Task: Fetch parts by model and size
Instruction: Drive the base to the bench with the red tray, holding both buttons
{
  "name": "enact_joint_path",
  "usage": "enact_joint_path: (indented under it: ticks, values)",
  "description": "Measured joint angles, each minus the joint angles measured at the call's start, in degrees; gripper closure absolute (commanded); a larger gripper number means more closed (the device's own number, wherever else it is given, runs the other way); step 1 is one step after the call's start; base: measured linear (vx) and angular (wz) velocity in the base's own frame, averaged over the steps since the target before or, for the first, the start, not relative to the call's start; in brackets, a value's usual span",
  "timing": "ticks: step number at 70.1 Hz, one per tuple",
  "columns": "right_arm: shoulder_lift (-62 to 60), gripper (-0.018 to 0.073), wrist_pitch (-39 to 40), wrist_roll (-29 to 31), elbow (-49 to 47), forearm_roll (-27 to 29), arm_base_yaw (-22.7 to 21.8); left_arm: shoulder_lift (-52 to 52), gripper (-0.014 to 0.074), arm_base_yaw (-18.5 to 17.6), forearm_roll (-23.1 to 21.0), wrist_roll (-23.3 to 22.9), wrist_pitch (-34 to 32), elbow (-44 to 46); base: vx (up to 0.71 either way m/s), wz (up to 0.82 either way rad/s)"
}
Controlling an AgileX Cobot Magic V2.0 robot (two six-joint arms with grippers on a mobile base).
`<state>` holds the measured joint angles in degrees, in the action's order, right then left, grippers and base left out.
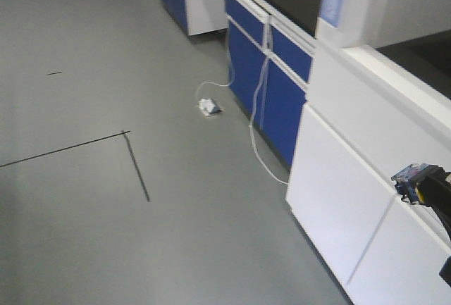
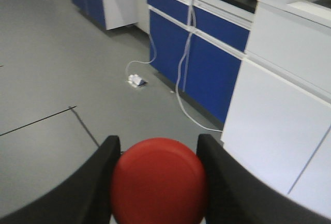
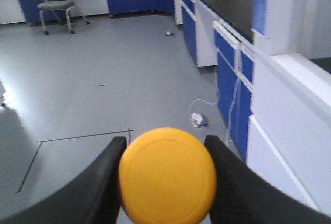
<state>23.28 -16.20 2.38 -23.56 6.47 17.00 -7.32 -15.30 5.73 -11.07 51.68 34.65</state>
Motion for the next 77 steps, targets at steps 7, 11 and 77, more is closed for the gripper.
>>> enact_joint_path:
  ticks: [7, 11, 77]
  values:
    - [0.00, 0.0569, 0.00, 0.00, 0.00, 0.00, 0.00, 0.00, 0.0603, 0.00, 0.00, 0.00, 0.00, 0.00, 0.02, 0.90]
    - [0.00, 0.0569, 0.00, 0.00, 0.00, 0.00, 0.00, 0.01, 0.0603, 0.00, 0.00, 0.00, 0.00, 0.00, 0.05, 0.88]
    - [0.00, 0.0569, 0.00, 0.00, 0.00, 0.00, 0.00, 0.06, 0.0603, 0.00, 0.00, 0.00, 0.48, 0.00, 0.32, 0.22]
